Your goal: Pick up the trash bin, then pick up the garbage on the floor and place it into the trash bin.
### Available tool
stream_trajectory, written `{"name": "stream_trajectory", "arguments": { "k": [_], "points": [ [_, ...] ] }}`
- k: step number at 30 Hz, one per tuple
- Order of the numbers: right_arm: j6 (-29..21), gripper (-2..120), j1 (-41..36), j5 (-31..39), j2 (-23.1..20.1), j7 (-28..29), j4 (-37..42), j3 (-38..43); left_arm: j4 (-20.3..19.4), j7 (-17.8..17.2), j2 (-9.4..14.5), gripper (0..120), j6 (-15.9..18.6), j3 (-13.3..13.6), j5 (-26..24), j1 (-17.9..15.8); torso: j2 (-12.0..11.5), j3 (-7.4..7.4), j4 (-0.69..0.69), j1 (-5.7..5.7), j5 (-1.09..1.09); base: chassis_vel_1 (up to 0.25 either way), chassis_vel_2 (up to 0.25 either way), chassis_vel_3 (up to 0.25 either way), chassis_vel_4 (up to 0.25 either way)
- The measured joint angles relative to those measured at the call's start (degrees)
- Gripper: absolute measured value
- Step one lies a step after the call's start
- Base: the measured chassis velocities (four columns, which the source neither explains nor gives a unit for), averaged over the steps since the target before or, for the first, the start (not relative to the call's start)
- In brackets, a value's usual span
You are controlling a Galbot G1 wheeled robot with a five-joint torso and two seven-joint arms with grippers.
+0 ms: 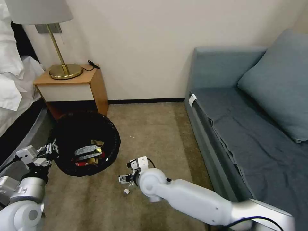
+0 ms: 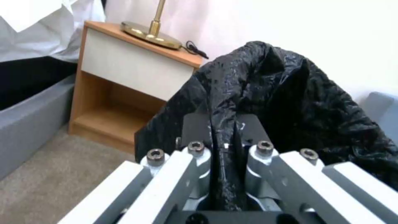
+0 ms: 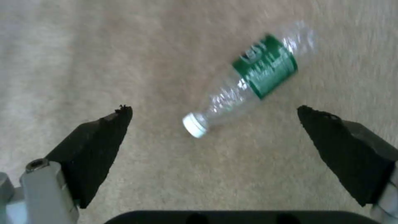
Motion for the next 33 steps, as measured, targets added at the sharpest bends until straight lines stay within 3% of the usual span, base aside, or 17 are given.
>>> {"name": "stream_trajectory", "arguments": {
  "k": [4, 10, 33],
  "points": [
    [-0.3, 100, -0.6, 3.6, 3.1, 2.5, -5.7, 2.7, 0.7, 0.3, -0.2, 6, -0.3, -0.1, 0.6, -1.2, 0.0, 0.00, 0.00, 0.00, 0.00, 0.000, 0.000, 0.000, 0.000],
    [1.1, 100, -2.6, 1.8, 6.1, 1.6, -12.7, 6.2, 0.6, 1.0, -0.9, 6, -0.9, -0.2, 0.7, -1.5, 0.0, 0.00, -0.01, 0.00, 0.00, 0.000, 0.000, 0.000, 0.000],
    [3.3, 100, -5.3, -4.3, 8.5, -3.7, -21.2, 6.5, -1.6, 4.0, -3.3, 6, -2.8, -0.5, 2.7, -0.7, 0.0, 0.00, -0.01, 0.00, 0.00, 0.000, 0.000, 0.000, 0.000]
  ]
}}
